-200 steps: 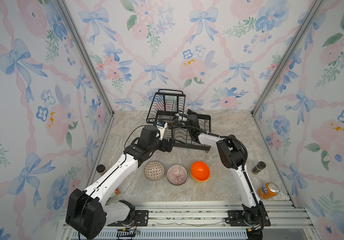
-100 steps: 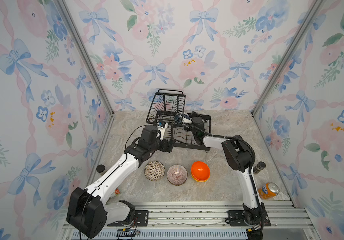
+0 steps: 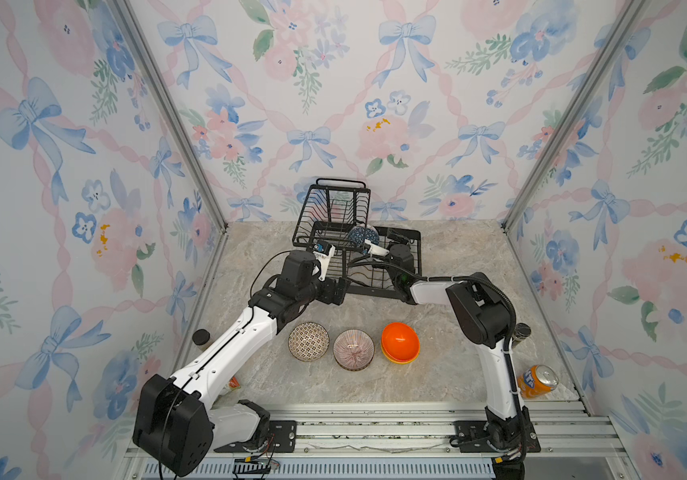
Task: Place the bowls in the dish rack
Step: 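Open the right gripper and lift it away from the blue bowl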
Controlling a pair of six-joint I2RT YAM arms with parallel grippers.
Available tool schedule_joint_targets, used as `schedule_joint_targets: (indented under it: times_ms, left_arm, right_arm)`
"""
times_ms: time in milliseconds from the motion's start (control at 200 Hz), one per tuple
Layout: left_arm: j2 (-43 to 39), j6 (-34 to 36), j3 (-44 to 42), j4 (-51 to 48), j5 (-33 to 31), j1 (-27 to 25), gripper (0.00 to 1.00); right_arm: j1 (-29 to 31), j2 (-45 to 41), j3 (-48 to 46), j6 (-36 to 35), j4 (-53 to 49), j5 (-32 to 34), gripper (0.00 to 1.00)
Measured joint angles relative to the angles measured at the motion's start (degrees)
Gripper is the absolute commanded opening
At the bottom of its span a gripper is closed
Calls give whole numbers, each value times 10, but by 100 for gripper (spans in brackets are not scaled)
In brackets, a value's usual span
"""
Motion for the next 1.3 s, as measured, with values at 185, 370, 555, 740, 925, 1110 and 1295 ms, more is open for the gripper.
schedule_joint_targets:
  times_ms: [185,370,555,740,925,1110,1295]
  left_arm:
    - [3,0,0,0,0,0,98]
    - [3,0,0,0,-2,0,98]
    - [3,0,0,0,-7,0,98]
    - [3,0,-7,0,-12,0,98]
    - [-1,0,-19,0,-17,0,98]
    - [-4,0,-27,0,-16,0,98]
    - [0,-3,-35,0,-13,0,98]
  right_arm:
    - [-2,-48,-55,1,29,5,97]
    - [-3,-103,-116,14,39,17,97]
    - [-3,-160,-164,57,27,26,97]
    - [-2,-236,-194,135,-35,31,97]
    - [-4,-332,-201,260,-163,13,97]
    - [-24,-406,-200,384,-283,-41,97]
    - [-72,-435,-194,516,-366,-143,97]
